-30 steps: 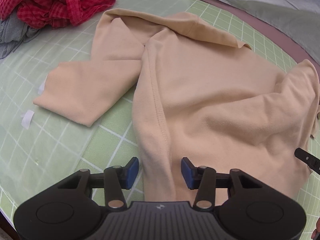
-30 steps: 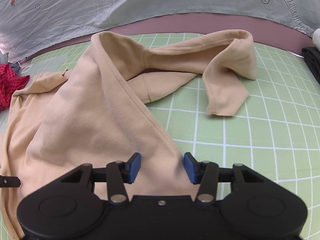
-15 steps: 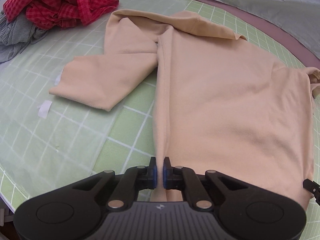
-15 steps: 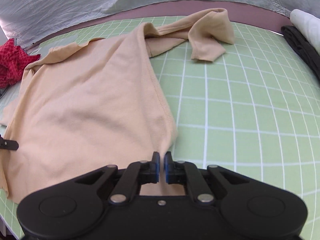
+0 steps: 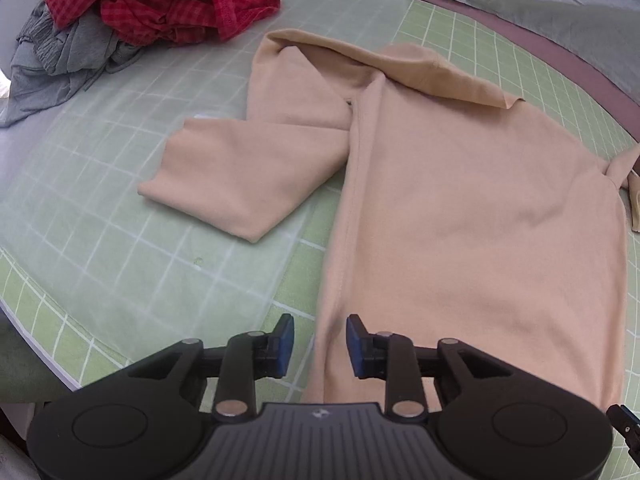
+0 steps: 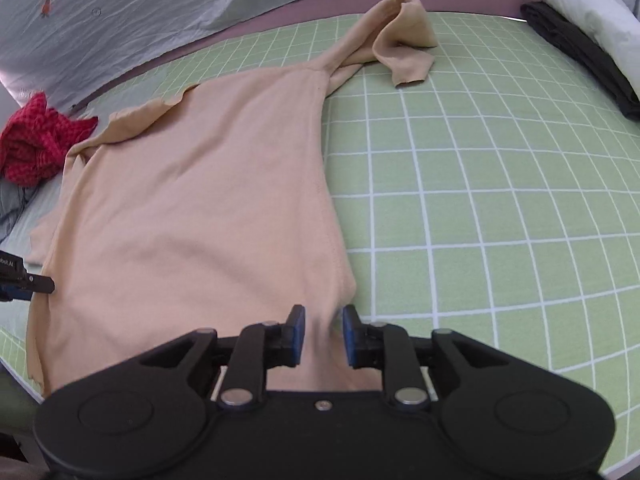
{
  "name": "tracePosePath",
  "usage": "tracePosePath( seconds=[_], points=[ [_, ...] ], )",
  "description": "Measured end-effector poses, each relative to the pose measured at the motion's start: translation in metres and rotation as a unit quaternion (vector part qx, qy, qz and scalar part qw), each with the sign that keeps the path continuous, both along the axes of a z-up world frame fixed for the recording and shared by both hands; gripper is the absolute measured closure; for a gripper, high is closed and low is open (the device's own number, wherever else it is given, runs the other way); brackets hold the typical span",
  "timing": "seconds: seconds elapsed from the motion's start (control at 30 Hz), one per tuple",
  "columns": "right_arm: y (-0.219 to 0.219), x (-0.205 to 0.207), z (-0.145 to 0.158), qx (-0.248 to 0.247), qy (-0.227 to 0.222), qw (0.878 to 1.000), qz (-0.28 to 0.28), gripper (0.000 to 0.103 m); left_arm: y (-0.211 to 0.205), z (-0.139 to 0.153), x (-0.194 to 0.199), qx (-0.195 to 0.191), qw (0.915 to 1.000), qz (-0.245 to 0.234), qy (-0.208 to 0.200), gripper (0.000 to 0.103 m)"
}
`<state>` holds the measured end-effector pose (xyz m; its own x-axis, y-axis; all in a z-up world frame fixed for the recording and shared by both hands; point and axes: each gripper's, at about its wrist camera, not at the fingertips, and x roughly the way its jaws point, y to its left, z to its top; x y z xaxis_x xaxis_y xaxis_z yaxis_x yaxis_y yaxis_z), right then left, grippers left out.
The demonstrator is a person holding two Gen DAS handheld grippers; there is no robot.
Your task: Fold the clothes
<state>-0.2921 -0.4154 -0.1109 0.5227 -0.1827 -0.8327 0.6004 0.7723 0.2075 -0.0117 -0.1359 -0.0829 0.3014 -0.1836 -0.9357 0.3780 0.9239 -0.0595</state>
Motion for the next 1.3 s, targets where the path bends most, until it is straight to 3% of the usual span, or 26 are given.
tracePosePath(
  seconds=[0.07, 0.2, 0.33, 0.47, 0.57, 0.93, 1.0, 1.1, 1.13, 1.3],
  points=[
    [-0.011, 0.002, 0.007, -0.006, -0.013, 1.000, -0.019, 0.066, -0.002, 0.012, 0.005, -0.013, 0.9998, -0.001, -0.014, 0.061],
    [-0.035, 0.013, 0.018, -0.027, -0.020, 0.999, -0.041, 0.064, -0.014, 0.023, 0.014, -0.020, 0.9990, -0.009, -0.039, 0.051],
    [-0.059, 0.032, 0.024, -0.042, -0.023, 0.997, -0.053, 0.062, -0.037, 0.008, 0.021, -0.019, 0.9987, -0.040, -0.025, 0.042],
    [-0.088, 0.058, 0.030, -0.059, -0.031, 0.996, -0.053, 0.061, -0.058, -0.011, 0.028, -0.030, 0.9985, -0.046, 0.004, 0.042],
    [-0.111, 0.080, 0.030, -0.066, -0.033, 0.995, -0.060, 0.061, -0.078, -0.022, 0.034, -0.018, 0.9985, -0.051, 0.003, 0.041],
    [-0.160, 0.166, -0.012, -0.123, 0.036, 0.992, -0.002, 0.061, -0.116, -0.039, 0.060, -0.011, 0.9994, -0.033, 0.008, 0.036],
    [-0.160, 0.178, -0.018, -0.142, 0.050, 0.988, 0.018, 0.066, -0.117, -0.040, 0.059, -0.010, 0.9995, -0.030, 0.007, 0.035],
    [-0.163, 0.185, -0.022, -0.164, 0.062, 0.984, 0.028, 0.084, -0.120, -0.042, 0.057, -0.004, 0.9996, -0.029, 0.004, 0.033],
    [-0.165, 0.183, -0.022, -0.164, 0.064, 0.984, 0.023, 0.095, -0.121, -0.043, 0.055, 0.001, 0.9995, -0.032, 0.002, 0.031],
    [-0.181, 0.142, -0.015, -0.171, 0.056, 0.982, -0.056, 0.099, -0.133, -0.047, 0.048, 0.024, 0.9988, -0.042, -0.006, 0.024]
  ],
)
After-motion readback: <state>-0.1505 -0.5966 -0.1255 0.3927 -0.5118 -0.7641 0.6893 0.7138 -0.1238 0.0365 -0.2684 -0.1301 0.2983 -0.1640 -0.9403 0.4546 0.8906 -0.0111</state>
